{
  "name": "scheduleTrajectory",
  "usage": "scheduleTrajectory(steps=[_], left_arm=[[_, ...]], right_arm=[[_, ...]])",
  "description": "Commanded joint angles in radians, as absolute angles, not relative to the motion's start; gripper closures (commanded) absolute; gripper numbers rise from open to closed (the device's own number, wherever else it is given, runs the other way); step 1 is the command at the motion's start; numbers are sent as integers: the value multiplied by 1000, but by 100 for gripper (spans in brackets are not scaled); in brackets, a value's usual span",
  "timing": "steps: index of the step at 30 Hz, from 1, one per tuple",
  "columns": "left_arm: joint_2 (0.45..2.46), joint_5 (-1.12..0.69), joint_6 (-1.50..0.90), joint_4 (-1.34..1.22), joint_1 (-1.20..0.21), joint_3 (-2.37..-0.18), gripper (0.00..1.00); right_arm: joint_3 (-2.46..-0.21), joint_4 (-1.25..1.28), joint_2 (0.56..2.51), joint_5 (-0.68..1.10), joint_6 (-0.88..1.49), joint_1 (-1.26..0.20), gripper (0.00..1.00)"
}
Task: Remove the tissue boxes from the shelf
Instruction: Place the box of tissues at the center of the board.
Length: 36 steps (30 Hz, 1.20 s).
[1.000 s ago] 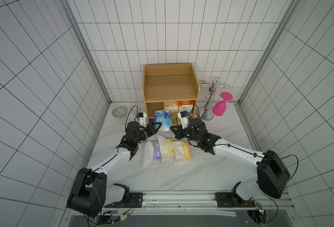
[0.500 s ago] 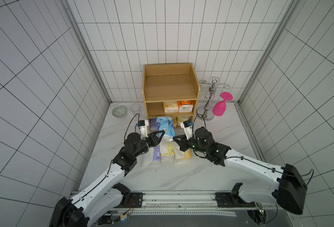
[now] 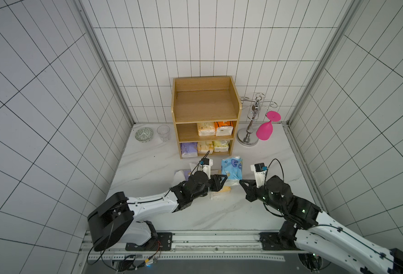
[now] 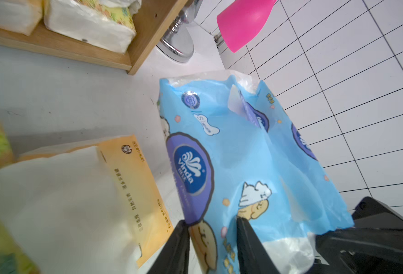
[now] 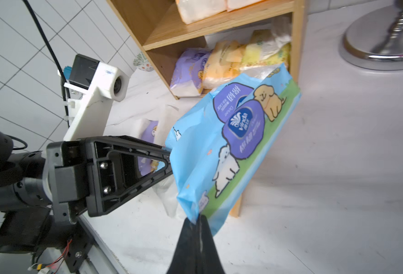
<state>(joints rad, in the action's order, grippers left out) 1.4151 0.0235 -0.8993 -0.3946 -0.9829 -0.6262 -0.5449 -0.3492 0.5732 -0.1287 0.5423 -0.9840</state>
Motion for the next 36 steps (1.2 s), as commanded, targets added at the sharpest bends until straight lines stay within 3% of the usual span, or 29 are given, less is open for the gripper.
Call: scheduleTrajectory(steps=[1, 12, 18, 19, 21, 23, 26, 30, 36], left_arm=[[1536, 114, -933, -542, -1015, -686, 62], [1687, 122, -924, -532, -1031, -780, 59], [1594, 196, -848, -453, -1029, -764, 45], [1568, 211, -827, -431, -1028, -764, 42], [1513, 248, -795, -382, -1028, -764, 34], [1444, 296, -768, -325, -1026, -762, 28], [1336, 334, -749, -240, -1008, -747, 21], [1179, 312, -746, -170, -944, -686, 20], [901, 279, -734, -50, -807, -545, 15]], right_arm=[[-491, -527, 478, -277, 576, -988, 100], [-411, -631, 422, -382, 640, -963, 100], [-320, -577, 412, -318, 715, -928, 100], [-309, -577, 411, -317, 737, -924, 90], [-305, -586, 408, -314, 774, -918, 50], [-330, -640, 407, -354, 835, -911, 32], [-393, -707, 402, -402, 853, -901, 22], [-495, -752, 433, -412, 831, -845, 20], [-639, -717, 650, -204, 677, -570, 19]])
